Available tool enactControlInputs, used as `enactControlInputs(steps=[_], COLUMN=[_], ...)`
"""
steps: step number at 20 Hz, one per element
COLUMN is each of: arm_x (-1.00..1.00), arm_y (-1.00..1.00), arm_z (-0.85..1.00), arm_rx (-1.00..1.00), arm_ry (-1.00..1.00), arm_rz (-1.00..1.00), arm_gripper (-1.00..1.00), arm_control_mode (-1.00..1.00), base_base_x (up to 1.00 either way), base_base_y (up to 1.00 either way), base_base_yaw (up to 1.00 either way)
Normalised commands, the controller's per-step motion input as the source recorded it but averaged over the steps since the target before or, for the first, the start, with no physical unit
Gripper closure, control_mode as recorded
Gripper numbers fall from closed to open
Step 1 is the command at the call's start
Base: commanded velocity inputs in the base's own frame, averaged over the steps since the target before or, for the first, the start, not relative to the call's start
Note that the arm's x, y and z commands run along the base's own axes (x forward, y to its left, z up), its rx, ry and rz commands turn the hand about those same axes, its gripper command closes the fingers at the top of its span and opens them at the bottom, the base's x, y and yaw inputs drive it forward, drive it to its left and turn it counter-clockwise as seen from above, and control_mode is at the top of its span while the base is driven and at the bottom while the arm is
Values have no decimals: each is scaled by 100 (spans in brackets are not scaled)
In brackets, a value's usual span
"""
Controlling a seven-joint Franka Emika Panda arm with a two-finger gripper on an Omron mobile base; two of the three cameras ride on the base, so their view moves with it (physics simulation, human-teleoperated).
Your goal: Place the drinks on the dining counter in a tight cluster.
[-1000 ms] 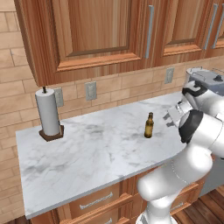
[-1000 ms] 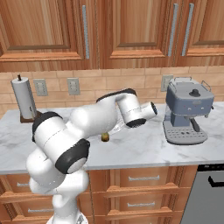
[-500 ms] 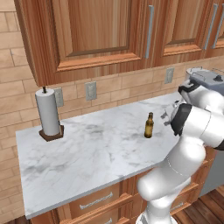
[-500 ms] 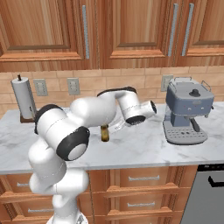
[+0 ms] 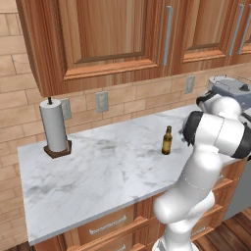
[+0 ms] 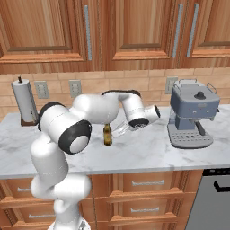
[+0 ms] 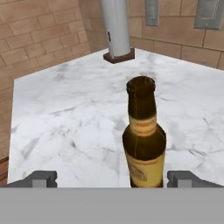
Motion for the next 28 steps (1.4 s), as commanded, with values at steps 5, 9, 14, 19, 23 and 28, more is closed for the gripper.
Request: enactControlInputs(steps=[5,9,14,19,23,28], arm_x=[16,17,35,20,1,-11], arm_y=[8,11,1,0,0,0], arm_z=[-32,-27,-5,0,-1,-16], arm_rx=[0,0,0,0,0,0], arm_ry=[0,0,0,0,0,2], arm_rz=[0,0,0,0,0,0], arm_gripper=[-100,-100,-100,-100,-100,-100], arm_control_mode=[-100,-100,-100,-100,-100,-100], base_base_x=[0,0,0,0,0,0], base_base_y=[0,0,0,0,0,0], base_base_yaw=[0,0,0,0,0,0])
